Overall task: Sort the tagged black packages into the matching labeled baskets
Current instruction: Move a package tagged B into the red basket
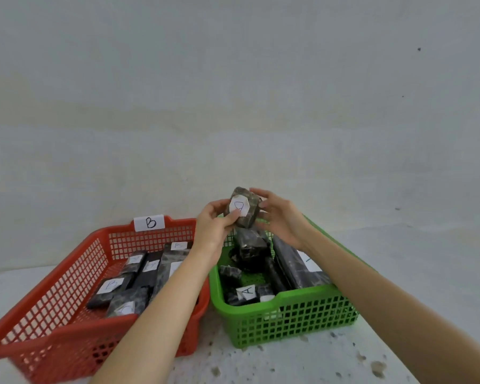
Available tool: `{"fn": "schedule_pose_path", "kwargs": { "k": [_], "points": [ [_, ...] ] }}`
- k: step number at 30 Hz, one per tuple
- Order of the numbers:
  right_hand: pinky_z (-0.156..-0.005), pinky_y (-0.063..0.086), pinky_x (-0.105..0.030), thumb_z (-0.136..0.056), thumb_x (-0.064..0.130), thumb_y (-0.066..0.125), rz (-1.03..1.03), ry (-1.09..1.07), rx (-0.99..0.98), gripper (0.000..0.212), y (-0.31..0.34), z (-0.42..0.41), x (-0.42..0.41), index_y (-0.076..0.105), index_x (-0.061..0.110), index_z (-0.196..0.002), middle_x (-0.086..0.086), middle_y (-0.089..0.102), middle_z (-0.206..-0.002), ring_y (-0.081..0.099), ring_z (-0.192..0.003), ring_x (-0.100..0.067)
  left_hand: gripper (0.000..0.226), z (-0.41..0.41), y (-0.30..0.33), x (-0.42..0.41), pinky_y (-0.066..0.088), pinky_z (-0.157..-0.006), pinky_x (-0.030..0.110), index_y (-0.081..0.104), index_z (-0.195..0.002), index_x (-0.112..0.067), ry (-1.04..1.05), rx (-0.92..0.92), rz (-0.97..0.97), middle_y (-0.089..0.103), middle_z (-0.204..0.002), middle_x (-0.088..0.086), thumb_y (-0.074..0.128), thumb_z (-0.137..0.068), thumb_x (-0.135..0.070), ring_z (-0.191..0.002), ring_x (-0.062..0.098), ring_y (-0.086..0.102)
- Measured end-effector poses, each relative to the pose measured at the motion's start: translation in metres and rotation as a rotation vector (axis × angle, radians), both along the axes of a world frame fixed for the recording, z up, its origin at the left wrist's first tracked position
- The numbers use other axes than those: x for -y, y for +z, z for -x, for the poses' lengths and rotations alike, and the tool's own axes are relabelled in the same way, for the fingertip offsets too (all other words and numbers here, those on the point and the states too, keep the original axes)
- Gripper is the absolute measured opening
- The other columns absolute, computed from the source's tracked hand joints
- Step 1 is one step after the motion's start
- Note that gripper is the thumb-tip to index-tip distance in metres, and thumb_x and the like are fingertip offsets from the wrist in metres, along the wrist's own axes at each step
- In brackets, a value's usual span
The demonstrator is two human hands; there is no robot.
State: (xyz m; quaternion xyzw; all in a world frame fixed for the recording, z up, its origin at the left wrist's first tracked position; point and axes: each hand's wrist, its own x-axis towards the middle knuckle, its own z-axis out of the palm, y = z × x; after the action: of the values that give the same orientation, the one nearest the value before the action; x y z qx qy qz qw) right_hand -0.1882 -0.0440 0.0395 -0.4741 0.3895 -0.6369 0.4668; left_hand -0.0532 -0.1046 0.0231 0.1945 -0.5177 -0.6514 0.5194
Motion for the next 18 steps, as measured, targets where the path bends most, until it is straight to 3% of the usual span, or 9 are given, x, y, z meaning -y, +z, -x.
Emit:
{"fn": "schedule_pose_path", "kwargs": {
  "k": [4, 6, 8, 11, 13, 15, 18],
  "points": [
    [-0.077, 0.048, -0.030, -0.092, 0.010, 0.041, -0.037, 0.019, -0.070, 0.026, 0.005, -0.017, -0.008, 0.058, 0.012, -0.112, -0.007, 0.059, -0.097, 0.056, -0.080, -0.018, 0.020, -0.018, 0.007, -0.014, 0.057, -0.059, 0.016, 0.056, -0.092, -0.005, 0.026, 0.016, 0.007, 0.062, -0.087, 0.006, 0.057, -0.082, 0.012, -0.078, 0.015, 0.062],
    [-0.077, 0.050, -0.030, -0.093, 0.014, 0.044, -0.064, -0.015, -0.114, 0.025, 0.011, -0.025, -0.010, 0.058, 0.011, -0.114, -0.007, 0.057, -0.095, 0.056, -0.080, -0.018, 0.020, -0.028, 0.011, -0.020, 0.056, -0.056, 0.016, 0.056, -0.089, -0.006, 0.009, 0.039, 0.007, 0.062, -0.085, 0.007, 0.055, -0.083, 0.013, -0.077, 0.016, 0.062],
    [-0.072, 0.052, -0.028, -0.093, 0.018, 0.048, -0.077, -0.041, -0.150, 0.024, 0.016, -0.034, -0.008, 0.057, 0.009, -0.114, -0.006, 0.058, -0.094, 0.057, -0.079, -0.017, 0.021, -0.041, 0.016, -0.024, 0.056, -0.062, 0.021, 0.055, -0.087, -0.007, -0.004, 0.051, -0.009, 0.062, -0.086, 0.008, 0.052, -0.084, 0.013, -0.078, 0.017, 0.062],
    [-0.074, 0.052, -0.030, -0.091, 0.021, 0.053, -0.070, 0.006, -0.188, 0.012, 0.024, -0.058, -0.003, 0.060, 0.012, -0.093, -0.005, 0.062, -0.087, 0.060, -0.077, -0.016, 0.017, -0.070, 0.025, -0.024, 0.056, -0.070, 0.027, 0.054, -0.087, -0.008, 0.050, 0.080, -0.013, 0.064, -0.086, 0.009, 0.054, -0.085, 0.009, -0.078, 0.018, 0.063],
    [-0.074, 0.054, -0.032, -0.089, 0.017, 0.058, -0.087, 0.093, -0.247, 0.009, 0.028, -0.080, 0.005, 0.059, 0.013, -0.096, -0.005, 0.063, -0.088, 0.062, -0.078, -0.018, 0.014, -0.097, 0.030, -0.020, 0.056, -0.069, 0.028, 0.053, -0.088, -0.007, 0.084, 0.133, -0.029, 0.064, -0.085, 0.009, 0.056, -0.085, 0.006, -0.075, 0.018, 0.063],
    [-0.068, 0.058, -0.032, -0.084, 0.008, 0.063, -0.111, 0.152, -0.274, 0.026, 0.029, -0.104, 0.017, 0.053, 0.014, -0.107, -0.006, 0.063, -0.093, 0.064, -0.076, -0.019, 0.018, -0.127, 0.031, -0.013, 0.055, -0.076, 0.031, 0.054, -0.101, -0.002, 0.071, 0.286, -0.027, 0.065, -0.098, 0.013, 0.061, -0.084, -0.001, -0.081, 0.020, 0.064],
    [-0.063, 0.059, -0.025, -0.080, 0.000, 0.065, -0.150, 0.215, -0.386, 0.043, 0.030, -0.143, 0.038, 0.050, 0.016, -0.117, -0.008, 0.062, -0.099, 0.064, -0.078, -0.018, 0.062, -0.175, 0.024, 0.001, 0.050, -0.090, 0.037, 0.037, -0.131, -0.005, 0.223, 0.694, 0.065, 0.058, -0.118, 0.011, 0.068, -0.082, -0.027, -0.104, 0.022, 0.060]
  ]
}}
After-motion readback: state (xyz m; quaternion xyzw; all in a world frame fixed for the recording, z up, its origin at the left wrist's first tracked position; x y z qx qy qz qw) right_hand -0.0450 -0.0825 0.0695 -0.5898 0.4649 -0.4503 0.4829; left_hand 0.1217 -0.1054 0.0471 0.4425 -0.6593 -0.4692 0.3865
